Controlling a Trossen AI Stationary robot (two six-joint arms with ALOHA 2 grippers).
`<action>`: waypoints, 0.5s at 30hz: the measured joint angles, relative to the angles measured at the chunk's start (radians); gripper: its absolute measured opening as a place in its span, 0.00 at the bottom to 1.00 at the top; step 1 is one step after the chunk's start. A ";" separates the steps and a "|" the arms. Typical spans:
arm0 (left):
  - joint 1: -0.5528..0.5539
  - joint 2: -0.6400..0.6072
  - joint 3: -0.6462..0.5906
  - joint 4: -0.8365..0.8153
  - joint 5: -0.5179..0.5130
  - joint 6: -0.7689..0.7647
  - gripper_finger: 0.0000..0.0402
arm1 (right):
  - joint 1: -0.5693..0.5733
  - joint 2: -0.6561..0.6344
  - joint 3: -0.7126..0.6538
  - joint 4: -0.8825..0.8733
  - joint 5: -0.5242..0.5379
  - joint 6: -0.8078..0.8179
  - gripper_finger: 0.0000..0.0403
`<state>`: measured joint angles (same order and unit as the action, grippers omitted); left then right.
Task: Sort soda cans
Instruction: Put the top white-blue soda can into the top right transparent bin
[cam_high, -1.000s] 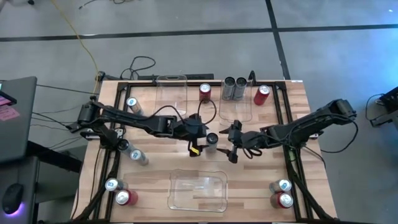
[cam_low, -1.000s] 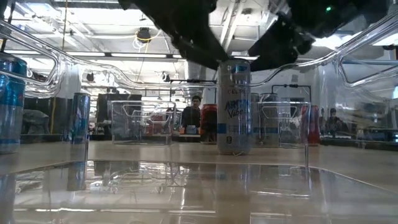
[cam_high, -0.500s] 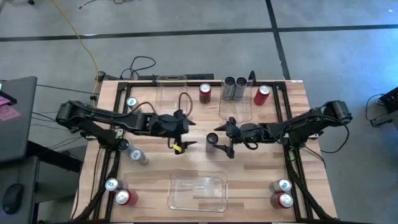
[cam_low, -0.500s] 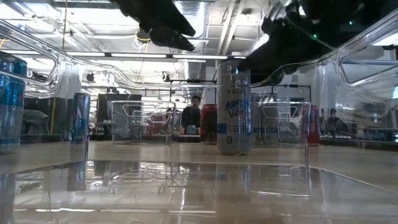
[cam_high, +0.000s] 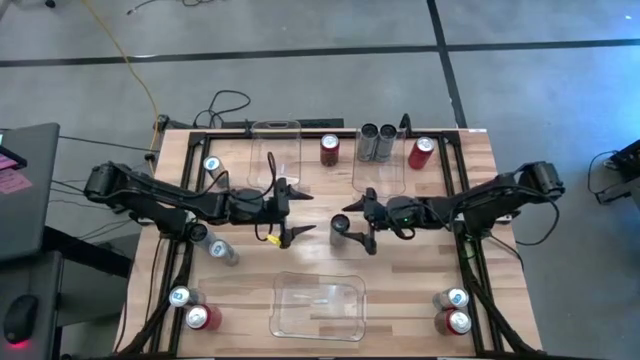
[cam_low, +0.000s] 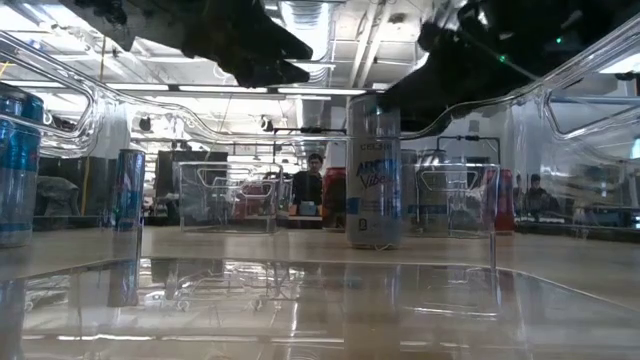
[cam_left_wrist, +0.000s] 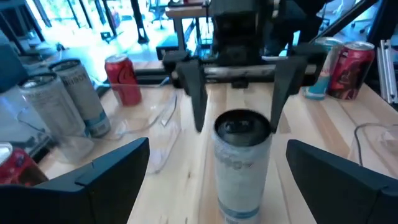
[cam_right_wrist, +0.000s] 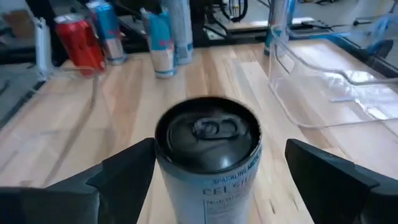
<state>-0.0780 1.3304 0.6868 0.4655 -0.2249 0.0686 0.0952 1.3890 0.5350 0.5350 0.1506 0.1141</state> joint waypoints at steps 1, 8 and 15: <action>0.000 0.000 0.000 -0.001 0.000 0.005 0.93 | -0.007 0.016 -0.001 0.010 -0.010 0.000 0.93; 0.000 0.000 0.005 -0.006 -0.001 0.036 0.93 | -0.039 0.140 -0.002 0.145 -0.081 0.005 0.93; 0.001 0.000 0.005 -0.004 -0.003 0.037 0.93 | -0.024 0.137 -0.001 0.166 -0.082 0.010 0.88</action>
<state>-0.0772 1.3308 0.6922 0.4610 -0.2279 0.1055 0.0707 1.5264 0.5339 0.7006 0.0689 0.1240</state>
